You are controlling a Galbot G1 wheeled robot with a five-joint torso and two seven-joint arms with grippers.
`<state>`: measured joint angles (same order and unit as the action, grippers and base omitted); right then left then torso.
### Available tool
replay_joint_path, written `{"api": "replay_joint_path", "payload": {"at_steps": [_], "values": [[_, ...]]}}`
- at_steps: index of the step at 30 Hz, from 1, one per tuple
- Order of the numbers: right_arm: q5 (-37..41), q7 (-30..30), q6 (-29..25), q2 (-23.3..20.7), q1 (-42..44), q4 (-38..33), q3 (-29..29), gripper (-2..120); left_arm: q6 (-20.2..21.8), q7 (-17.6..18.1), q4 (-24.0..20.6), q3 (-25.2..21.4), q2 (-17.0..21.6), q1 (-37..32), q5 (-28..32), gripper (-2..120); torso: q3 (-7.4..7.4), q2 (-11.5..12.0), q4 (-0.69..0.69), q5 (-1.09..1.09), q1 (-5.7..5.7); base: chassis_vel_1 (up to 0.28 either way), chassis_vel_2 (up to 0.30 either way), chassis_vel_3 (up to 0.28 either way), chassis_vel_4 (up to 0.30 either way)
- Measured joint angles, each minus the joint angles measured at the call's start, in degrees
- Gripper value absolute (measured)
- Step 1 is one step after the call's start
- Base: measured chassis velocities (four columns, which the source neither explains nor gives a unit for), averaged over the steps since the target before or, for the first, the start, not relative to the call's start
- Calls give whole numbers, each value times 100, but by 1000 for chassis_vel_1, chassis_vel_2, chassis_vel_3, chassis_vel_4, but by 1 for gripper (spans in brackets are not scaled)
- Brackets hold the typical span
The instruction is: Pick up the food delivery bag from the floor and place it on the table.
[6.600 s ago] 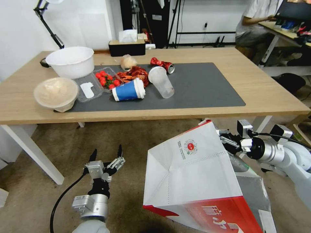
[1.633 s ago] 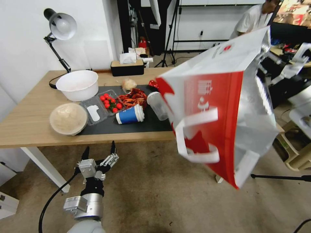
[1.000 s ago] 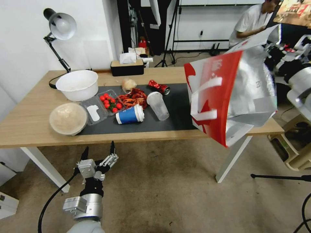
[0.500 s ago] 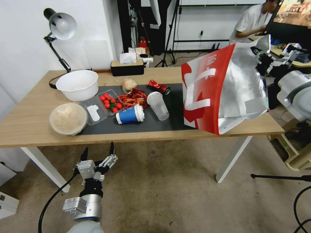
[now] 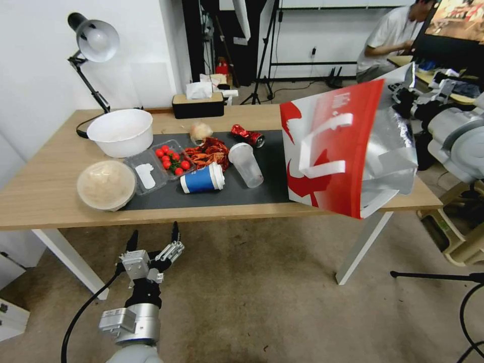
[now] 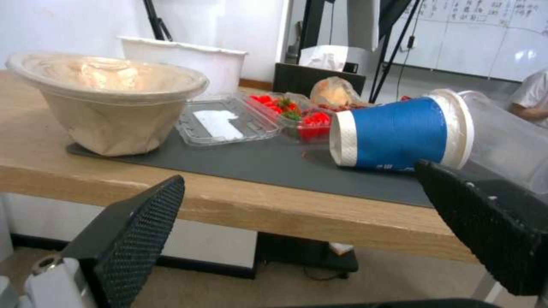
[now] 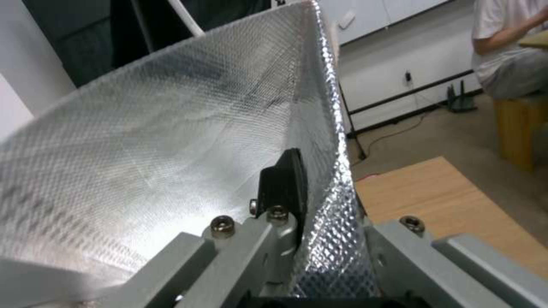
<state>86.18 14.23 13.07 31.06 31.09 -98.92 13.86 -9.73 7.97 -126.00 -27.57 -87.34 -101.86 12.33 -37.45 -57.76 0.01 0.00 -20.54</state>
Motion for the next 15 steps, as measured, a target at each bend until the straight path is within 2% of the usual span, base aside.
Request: {"api": "replay_joint_path", "payload": {"at_steps": [9,12,15], "values": [[-270,169,60,-28,-16,-24,-13,0,-7,-10,-2,19,-10,-9,-41,100,0,0,-1,0,0,0,0,0,0],[-332,209,60,-14,10,-26,7,7,-17,-13,-2,19,-5,-22,-47,100,0,0,-1,0,0,0,0,0,0],[-364,210,50,-4,27,-35,22,19,-22,-21,-2,15,-3,-34,-54,100,0,0,-1,0,0,0,0,0,0]]}}
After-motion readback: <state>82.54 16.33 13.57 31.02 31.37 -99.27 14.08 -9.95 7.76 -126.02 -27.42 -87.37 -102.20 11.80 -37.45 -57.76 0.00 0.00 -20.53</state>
